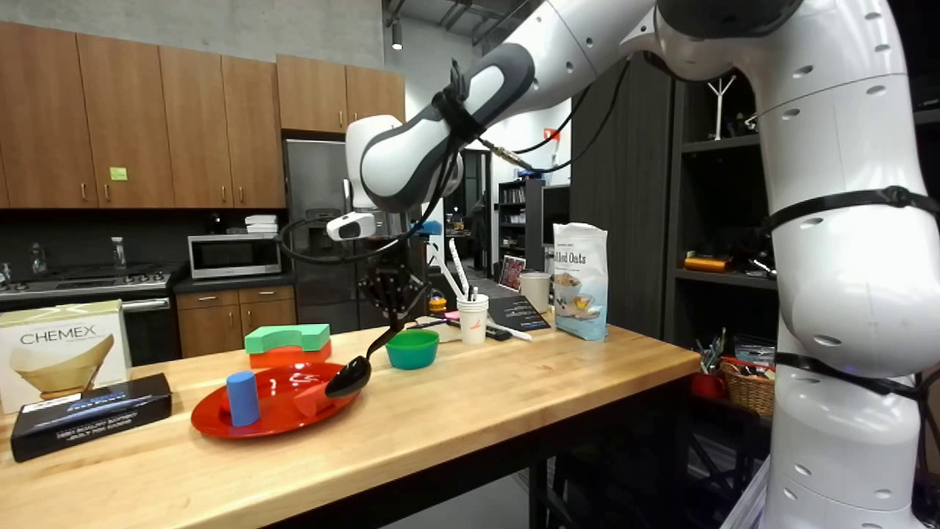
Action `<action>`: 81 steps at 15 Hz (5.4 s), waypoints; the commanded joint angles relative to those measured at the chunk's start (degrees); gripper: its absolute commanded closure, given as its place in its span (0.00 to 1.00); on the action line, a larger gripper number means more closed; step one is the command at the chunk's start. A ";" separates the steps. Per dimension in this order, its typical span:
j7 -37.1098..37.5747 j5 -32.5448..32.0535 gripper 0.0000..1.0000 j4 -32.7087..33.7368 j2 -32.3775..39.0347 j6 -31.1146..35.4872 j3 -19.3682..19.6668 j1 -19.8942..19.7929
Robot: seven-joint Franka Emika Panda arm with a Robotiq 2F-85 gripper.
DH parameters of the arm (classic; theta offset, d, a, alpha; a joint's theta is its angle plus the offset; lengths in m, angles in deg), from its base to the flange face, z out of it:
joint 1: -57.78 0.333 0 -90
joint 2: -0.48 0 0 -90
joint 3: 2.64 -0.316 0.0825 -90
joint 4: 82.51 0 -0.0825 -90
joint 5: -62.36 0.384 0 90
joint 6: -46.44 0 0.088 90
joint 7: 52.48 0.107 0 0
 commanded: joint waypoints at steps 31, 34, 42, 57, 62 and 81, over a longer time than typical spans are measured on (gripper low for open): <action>4.52 -3.75 0.99 -5.67 4.97 22.58 1.93 -0.13; 7.46 -11.90 0.99 -5.99 4.56 23.46 3.52 1.07; 19.39 -34.74 0.99 -5.73 4.58 24.25 4.81 2.88; 55.87 -72.26 0.99 -5.14 4.57 29.71 5.26 3.44; 73.16 -88.00 0.99 -6.21 3.40 30.73 4.68 3.26; 95.03 -109.97 0.96 -7.22 5.71 31.92 3.92 1.77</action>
